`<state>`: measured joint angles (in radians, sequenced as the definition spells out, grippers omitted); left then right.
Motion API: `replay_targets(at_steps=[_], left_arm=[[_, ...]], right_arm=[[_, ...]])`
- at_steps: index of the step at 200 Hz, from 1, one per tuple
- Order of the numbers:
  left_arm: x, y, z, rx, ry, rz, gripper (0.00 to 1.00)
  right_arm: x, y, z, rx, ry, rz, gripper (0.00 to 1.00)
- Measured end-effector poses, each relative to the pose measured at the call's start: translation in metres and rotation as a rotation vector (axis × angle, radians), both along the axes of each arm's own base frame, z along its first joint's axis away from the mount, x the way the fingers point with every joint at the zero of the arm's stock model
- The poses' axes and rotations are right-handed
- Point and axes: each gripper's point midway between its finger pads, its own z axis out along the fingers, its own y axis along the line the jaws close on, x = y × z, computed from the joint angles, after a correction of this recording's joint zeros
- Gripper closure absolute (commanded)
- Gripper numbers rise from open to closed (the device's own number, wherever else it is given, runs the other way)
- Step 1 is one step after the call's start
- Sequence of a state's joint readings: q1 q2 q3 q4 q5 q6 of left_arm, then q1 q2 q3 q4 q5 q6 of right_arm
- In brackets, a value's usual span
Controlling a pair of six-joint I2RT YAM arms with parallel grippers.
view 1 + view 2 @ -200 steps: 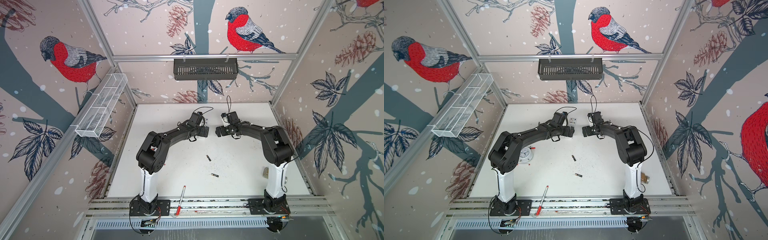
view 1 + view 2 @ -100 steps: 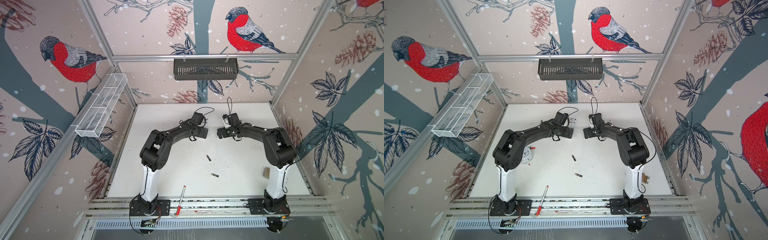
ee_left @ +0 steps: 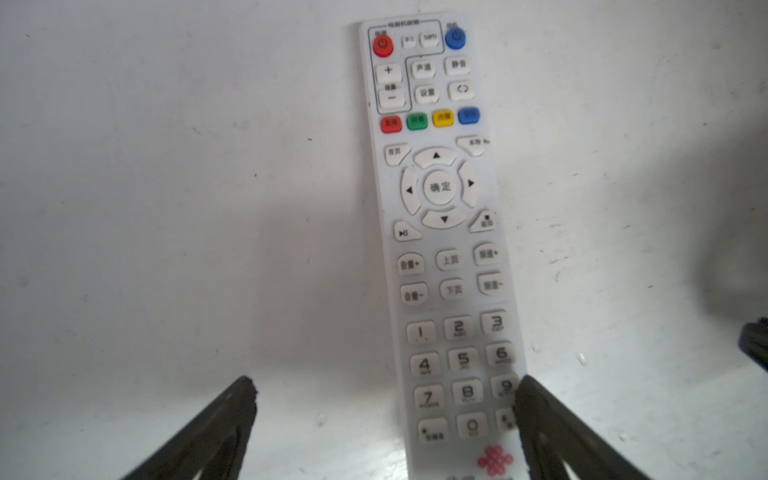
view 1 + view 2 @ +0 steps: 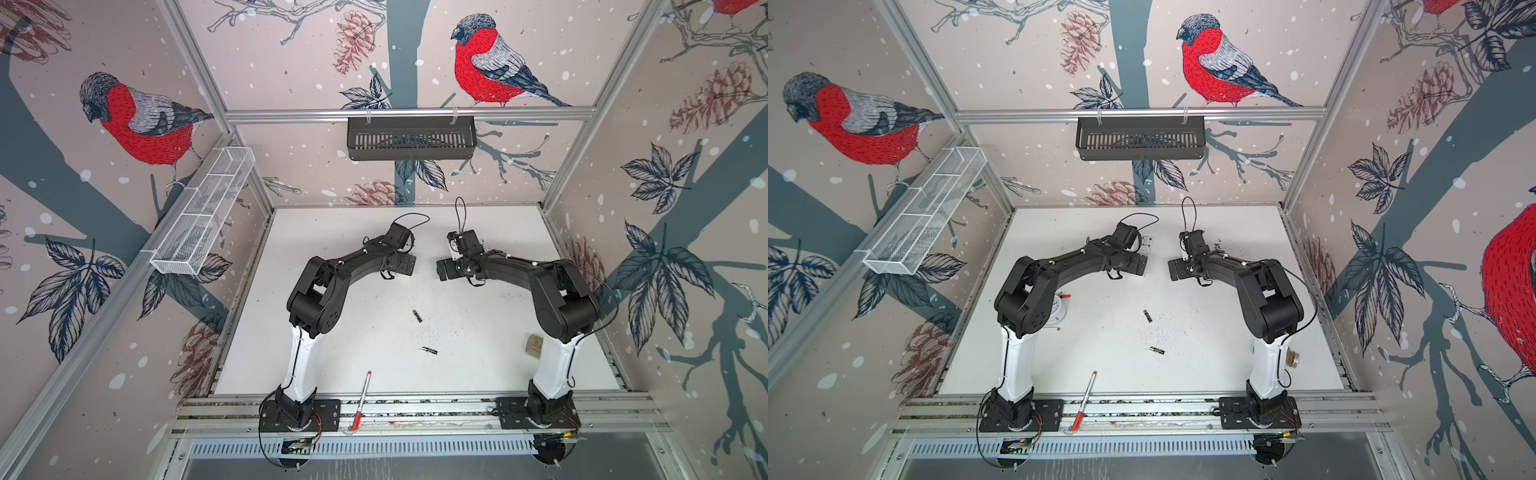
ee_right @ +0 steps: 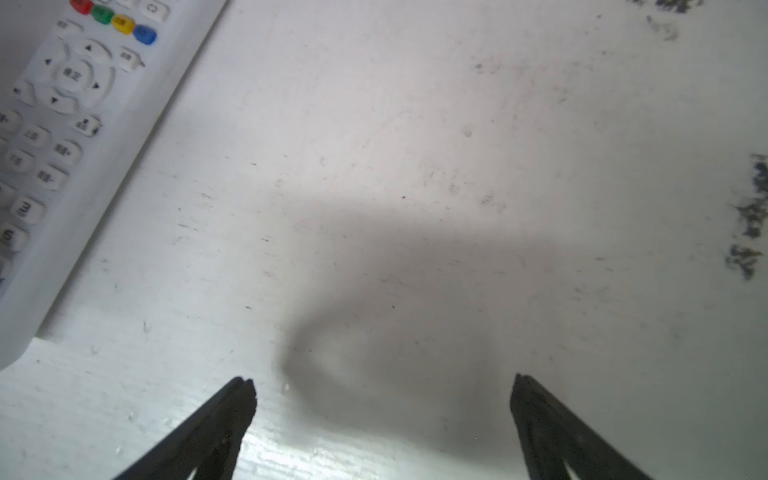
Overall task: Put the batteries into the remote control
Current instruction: 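Open the right gripper and withdraw it while the left gripper moves over the remote, then grasp the remote's button end with the left gripper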
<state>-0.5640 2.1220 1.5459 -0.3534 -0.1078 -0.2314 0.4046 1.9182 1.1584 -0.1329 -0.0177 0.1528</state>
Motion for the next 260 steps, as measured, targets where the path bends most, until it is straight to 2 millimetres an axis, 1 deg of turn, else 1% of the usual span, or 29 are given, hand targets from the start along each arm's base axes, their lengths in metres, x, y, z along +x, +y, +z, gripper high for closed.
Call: replay_targets(at_steps=[7, 26, 46, 72, 103, 135, 166, 184, 203, 220, 260], left_arm=[[0.002, -0.001, 0.0, -0.002, -0.002, 0.001, 0.13], [0.008, -0.005, -0.001, -0.007, -0.005, 0.005, 0.13], [0.016, -0.009, -0.001, -0.004, -0.007, 0.011, 0.13], [0.027, -0.011, 0.004, 0.01, -0.018, 0.031, 0.13], [0.038, -0.01, 0.012, 0.033, -0.039, 0.059, 0.13], [0.047, -0.008, 0.016, 0.049, -0.065, 0.085, 0.13], [0.054, -0.012, 0.014, 0.057, -0.072, 0.068, 0.11], [0.058, -0.016, 0.015, 0.053, -0.079, 0.057, 0.09], [0.066, -0.021, 0.02, 0.045, -0.095, 0.056, 0.08], [0.074, -0.025, 0.022, 0.037, -0.111, 0.059, 0.07], [0.09, -0.033, 0.009, 0.037, -0.122, 0.073, 0.08]], right_arm=[[-0.001, -0.002, 0.0, -0.003, 0.0, -0.003, 0.0], [-0.005, -0.006, -0.002, -0.014, 0.003, -0.01, 0.0], [-0.008, -0.008, 0.001, -0.016, -0.002, -0.012, 0.01], [-0.016, -0.012, 0.008, -0.01, -0.016, -0.012, 0.0], [-0.028, -0.016, 0.012, -0.003, -0.028, -0.012, 0.0], [-0.037, -0.012, 0.007, -0.007, -0.017, 0.004, 0.0], [-0.045, -0.014, -0.001, -0.013, 0.004, 0.005, 0.01], [-0.049, -0.015, -0.002, -0.01, 0.004, 0.001, 0.0], [-0.05, -0.012, -0.001, 0.003, -0.002, -0.005, 0.01], [-0.052, -0.006, -0.001, 0.006, -0.009, 0.011, 0.01], [-0.06, 0.01, 0.006, 0.019, -0.025, 0.051, 0.01]])
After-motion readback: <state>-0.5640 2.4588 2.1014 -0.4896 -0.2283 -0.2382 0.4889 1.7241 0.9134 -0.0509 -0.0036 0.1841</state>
